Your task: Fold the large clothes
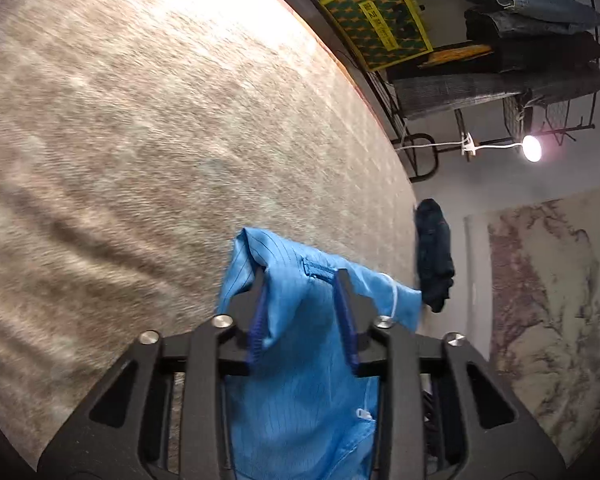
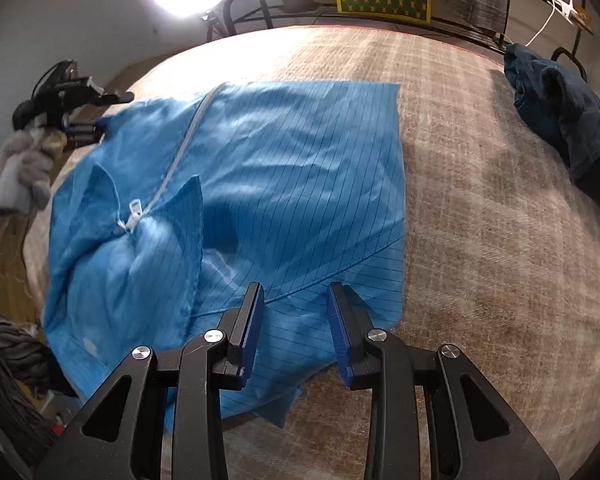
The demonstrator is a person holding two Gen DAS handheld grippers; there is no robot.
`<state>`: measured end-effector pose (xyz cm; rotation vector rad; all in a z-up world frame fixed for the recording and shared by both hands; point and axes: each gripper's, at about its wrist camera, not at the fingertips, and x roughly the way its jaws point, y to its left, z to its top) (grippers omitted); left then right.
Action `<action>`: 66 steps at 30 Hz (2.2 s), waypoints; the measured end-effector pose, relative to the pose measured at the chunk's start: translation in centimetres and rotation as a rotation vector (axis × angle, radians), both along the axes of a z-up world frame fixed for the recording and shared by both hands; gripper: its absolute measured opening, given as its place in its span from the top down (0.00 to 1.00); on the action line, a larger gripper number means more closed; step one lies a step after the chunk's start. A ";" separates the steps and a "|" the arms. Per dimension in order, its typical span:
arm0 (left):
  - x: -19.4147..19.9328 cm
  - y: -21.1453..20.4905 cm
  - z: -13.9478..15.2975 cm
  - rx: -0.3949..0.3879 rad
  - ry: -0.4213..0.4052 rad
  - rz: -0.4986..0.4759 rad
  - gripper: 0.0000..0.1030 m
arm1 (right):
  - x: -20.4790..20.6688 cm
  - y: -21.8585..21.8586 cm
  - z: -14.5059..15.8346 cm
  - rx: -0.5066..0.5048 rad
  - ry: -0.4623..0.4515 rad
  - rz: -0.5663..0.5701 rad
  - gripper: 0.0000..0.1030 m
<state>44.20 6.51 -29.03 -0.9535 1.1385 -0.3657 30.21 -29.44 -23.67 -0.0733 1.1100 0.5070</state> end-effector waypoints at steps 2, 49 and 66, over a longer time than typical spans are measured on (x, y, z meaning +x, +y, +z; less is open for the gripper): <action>0.4 0.2 -0.6 -0.034 0.007 0.019 0.73 | 0.1 -0.1 -0.2 0.000 0.002 0.006 0.70; -9.7 0.6 -0.8 0.018 0.053 -0.035 0.40 | 4.5 -9.4 -3.2 0.553 0.253 -0.160 0.54; -5.8 -4.2 -0.1 0.141 0.017 -0.095 0.74 | 6.2 -4.7 -3.7 0.582 0.296 -0.101 0.84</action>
